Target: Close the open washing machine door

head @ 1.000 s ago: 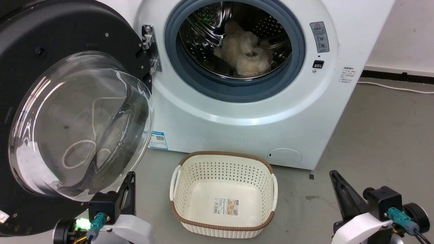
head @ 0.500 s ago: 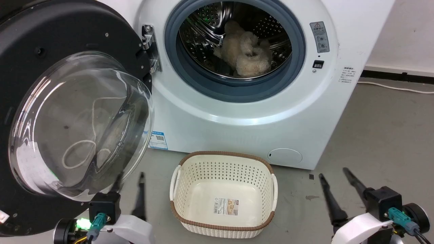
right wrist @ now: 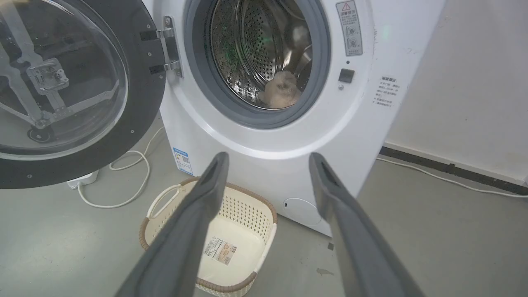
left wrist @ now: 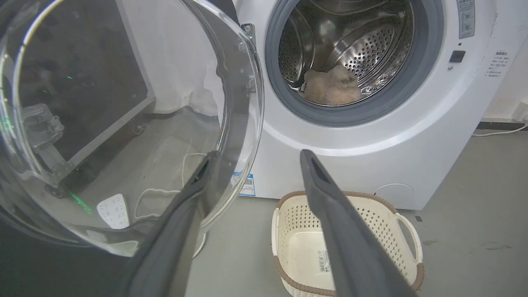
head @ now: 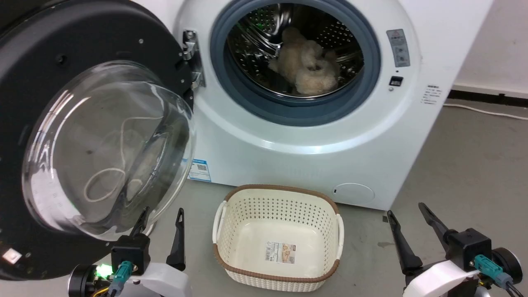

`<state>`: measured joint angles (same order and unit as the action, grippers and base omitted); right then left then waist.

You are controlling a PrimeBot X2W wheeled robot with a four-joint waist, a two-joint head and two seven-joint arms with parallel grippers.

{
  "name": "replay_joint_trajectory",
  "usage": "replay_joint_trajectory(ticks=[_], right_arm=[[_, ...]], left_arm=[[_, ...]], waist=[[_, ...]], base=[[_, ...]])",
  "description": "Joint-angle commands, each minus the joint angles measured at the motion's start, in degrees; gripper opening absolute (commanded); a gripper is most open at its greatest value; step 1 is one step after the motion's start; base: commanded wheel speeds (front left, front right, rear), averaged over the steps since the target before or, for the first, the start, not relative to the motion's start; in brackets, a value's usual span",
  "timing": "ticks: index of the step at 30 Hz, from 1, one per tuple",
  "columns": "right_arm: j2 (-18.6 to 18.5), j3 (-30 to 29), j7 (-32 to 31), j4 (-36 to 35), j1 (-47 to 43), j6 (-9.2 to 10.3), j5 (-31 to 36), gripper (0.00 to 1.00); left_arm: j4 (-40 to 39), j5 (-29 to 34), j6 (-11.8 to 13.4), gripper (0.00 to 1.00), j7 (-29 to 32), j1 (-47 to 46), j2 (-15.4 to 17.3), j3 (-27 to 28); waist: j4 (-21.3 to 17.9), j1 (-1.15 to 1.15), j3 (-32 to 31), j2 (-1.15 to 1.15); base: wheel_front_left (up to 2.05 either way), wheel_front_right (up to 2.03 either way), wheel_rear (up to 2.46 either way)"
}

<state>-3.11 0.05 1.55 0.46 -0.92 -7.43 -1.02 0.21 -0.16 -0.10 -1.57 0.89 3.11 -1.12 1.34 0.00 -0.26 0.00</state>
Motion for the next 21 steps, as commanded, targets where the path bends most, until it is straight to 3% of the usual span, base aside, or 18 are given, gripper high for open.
replay_joint_trajectory(ticks=[1,11,21], right_arm=[[0.02,0.09,0.54,0.09,-0.52,-0.01,-0.46,1.00],[0.06,1.30,1.98,0.29,-0.80,-0.01,-1.06,1.00],[-1.14,6.02,3.54,2.46,2.20,-0.02,-2.68,1.00]], left_arm=[[-0.32,0.29,0.26,1.00,-0.53,-0.07,0.42,-0.27],[-0.79,0.28,0.77,1.00,-1.97,0.48,1.51,-1.22],[-3.41,0.24,3.23,1.00,-3.53,2.23,2.11,-1.23]], waist=[[0.47,0.00,-0.11,0.00],[5.13,0.00,-0.60,0.00],[8.78,0.00,0.09,0.00]], base=[[0.00,0.00,0.00],[0.00,0.00,0.00],[-0.02,-0.02,-0.02]])
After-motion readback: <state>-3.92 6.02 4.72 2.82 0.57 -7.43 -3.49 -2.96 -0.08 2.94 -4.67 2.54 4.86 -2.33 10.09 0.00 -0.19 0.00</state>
